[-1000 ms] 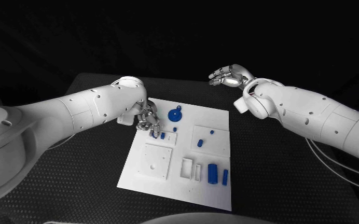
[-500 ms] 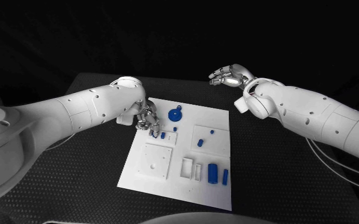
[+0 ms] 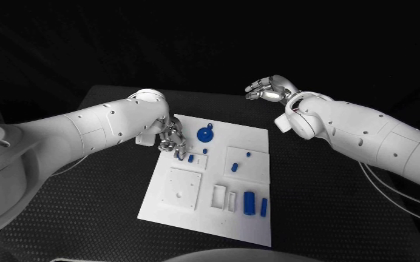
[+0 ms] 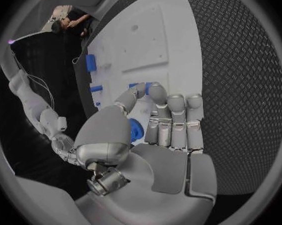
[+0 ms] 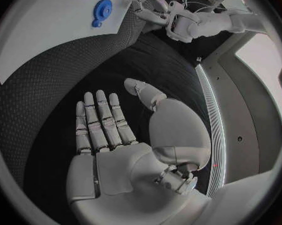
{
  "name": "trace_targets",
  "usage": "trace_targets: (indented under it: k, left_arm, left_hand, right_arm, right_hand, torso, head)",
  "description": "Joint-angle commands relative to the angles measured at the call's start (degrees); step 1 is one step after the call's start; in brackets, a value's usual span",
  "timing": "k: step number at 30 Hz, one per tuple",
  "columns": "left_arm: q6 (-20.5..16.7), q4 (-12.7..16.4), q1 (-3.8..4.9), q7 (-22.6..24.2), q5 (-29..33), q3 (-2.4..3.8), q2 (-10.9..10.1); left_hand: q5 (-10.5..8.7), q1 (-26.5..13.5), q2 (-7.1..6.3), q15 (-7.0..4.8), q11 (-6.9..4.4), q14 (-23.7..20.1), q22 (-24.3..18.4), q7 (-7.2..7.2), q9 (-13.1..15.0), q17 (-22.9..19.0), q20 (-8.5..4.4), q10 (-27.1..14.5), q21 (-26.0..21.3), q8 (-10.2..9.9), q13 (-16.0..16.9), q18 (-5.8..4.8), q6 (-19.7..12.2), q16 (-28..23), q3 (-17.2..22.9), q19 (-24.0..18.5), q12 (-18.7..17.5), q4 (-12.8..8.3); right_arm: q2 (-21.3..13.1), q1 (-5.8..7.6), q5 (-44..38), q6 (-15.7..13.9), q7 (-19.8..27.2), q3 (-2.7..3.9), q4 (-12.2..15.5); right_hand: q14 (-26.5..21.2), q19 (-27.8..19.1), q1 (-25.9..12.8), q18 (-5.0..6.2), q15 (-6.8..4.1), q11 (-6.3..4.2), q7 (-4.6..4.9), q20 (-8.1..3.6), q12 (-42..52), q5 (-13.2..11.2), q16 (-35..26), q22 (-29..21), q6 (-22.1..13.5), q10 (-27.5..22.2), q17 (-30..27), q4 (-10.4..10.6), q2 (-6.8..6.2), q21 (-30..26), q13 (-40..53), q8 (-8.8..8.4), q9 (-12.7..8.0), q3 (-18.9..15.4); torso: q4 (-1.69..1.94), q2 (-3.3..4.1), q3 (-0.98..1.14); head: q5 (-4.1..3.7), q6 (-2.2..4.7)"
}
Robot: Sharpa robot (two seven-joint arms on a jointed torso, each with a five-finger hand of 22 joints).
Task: Assemble the parts on the task board
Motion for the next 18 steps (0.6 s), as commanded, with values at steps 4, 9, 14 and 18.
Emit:
trace_targets:
  k: [4,9,14,18]
  left_arm:
    - [-0.6,0.1,-0.06,-2.1,0.7,-0.39,-0.4]
    - [-0.6,0.6,0.38,-2.1,1.8,-0.38,-0.6]
    - [-0.5,0.6,0.51,-2.4,1.7,-0.38,-0.6]
    - [-0.8,0.6,0.52,-2.6,1.7,-0.39,-0.7]
  left_hand:
    - [0.31,0.4,0.82,-0.41,-0.61,0.4,0.9,-0.44,0.6,0.0,-5.88,0.2,0.4,0.1,0.0,0.8,0.8,0.3,5.3,0.1,0.3,-0.5]
    - [0.39,0.3,0.8,-0.41,-0.62,0.4,0.9,-0.45,0.6,0.0,-5.88,0.2,0.4,0.1,0.0,0.8,0.8,0.3,5.3,0.1,0.3,-0.5]
    - [0.56,0.3,0.74,-0.41,-0.65,0.4,1.0,-0.48,0.7,0.0,-5.89,0.3,0.5,0.1,0.0,0.81,0.9,0.4,5.3,0.1,0.4,-0.5]
    - [0.69,0.3,0.73,-0.41,-0.67,0.5,1.0,-0.5,0.7,0.0,-5.9,0.3,0.5,0.1,0.0,0.82,0.9,0.4,5.3,0.1,0.4,-0.5]
  right_arm:
    - [0.0,-0.01,-0.4,0.7,0.5,0.0,0.1]
    - [-0.1,-0.01,-0.4,0.7,0.5,0.0,0.1]
    - [-0.1,-0.01,-0.4,0.7,0.5,0.0,0.2]
    - [-0.2,-0.01,-0.4,0.7,0.5,0.0,0.2]
  right_hand:
    - [-0.1,0.1,0.2,-1.17,0.11,0.03,0.13,-0.07,-0.1,0.0,0.2,0.1,0.2,0.3,-0.1,-0.2,0.05,-0.4,-0.1,0.31,-0.1,-0.2]
    - [-0.1,0.1,0.2,-1.17,0.11,0.02,0.12,-0.07,-0.1,0.0,0.2,0.1,0.2,0.3,-0.1,-0.2,0.05,-0.4,-0.1,0.31,-0.1,-0.2]
    - [-0.1,0.1,0.2,-1.17,0.1,0.01,0.12,-0.07,-0.1,0.0,0.2,0.1,0.2,0.3,-0.1,-0.2,0.04,-0.4,-0.1,0.31,-0.1,-0.2]
    - [-0.1,0.1,0.2,-1.17,0.1,0.01,0.11,-0.08,-0.1,0.0,0.2,0.1,0.2,0.3,-0.1,-0.2,0.04,-0.4,-0.1,0.32,-0.1,-0.2]
  torso:
    - [0.05,-0.01,-0.01]
    - [0.04,0.0,-0.05]
    - [0.02,0.0,-0.02]
    - [0.05,0.01,-0.02]
  head:
    - [0.04,0.04]
    - [0.12,0.12]
    - [0.2,0.19]
    - [0.25,0.18]
